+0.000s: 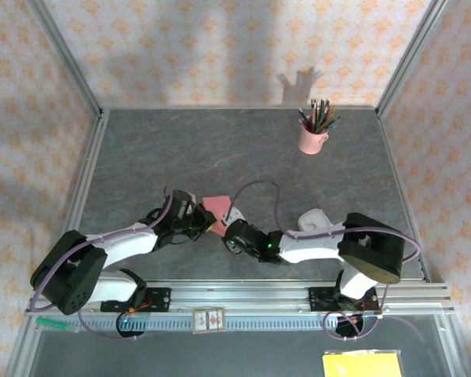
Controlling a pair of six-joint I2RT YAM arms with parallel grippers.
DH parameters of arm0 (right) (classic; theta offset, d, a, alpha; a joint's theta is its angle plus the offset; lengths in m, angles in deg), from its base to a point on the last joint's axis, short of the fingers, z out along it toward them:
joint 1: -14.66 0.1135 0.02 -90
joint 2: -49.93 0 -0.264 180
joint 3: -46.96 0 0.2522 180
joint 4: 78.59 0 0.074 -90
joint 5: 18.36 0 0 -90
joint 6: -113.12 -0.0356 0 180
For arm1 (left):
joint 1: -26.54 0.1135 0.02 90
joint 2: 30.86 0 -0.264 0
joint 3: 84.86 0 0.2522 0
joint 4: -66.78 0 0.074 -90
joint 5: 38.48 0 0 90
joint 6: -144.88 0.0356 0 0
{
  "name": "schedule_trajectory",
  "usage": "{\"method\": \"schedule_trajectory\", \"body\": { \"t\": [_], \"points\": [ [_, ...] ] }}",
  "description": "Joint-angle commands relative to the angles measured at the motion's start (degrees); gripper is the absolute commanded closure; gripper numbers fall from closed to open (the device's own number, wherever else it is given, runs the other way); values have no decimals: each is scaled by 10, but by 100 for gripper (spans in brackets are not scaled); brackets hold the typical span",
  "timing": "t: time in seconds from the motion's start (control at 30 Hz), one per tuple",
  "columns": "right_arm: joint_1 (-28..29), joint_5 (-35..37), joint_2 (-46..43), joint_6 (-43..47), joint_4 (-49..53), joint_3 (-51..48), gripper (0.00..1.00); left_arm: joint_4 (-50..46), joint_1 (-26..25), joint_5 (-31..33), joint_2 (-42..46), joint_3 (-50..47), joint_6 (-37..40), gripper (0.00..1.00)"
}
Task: Fold a paper plane with a square sheet of paper (pick it up from the middle)
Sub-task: Fourth fold the wing at the center of the table.
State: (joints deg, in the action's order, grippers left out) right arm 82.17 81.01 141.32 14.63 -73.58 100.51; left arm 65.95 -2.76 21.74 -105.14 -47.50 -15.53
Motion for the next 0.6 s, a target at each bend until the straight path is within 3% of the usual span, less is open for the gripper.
{"method": "schedule_trajectory", "body": {
  "t": [0.0,0.23,0.57],
  "points": [
    [6,46,14,9,-13,23,58,-19,-1,-11,-2,15,14,100],
    [10,62,47,22,-11,48,59,-18,-1,-13,-5,15,15,100],
    [11,64,66,26,-9,63,70,-13,-1,-20,-16,17,18,100]
  ]
}}
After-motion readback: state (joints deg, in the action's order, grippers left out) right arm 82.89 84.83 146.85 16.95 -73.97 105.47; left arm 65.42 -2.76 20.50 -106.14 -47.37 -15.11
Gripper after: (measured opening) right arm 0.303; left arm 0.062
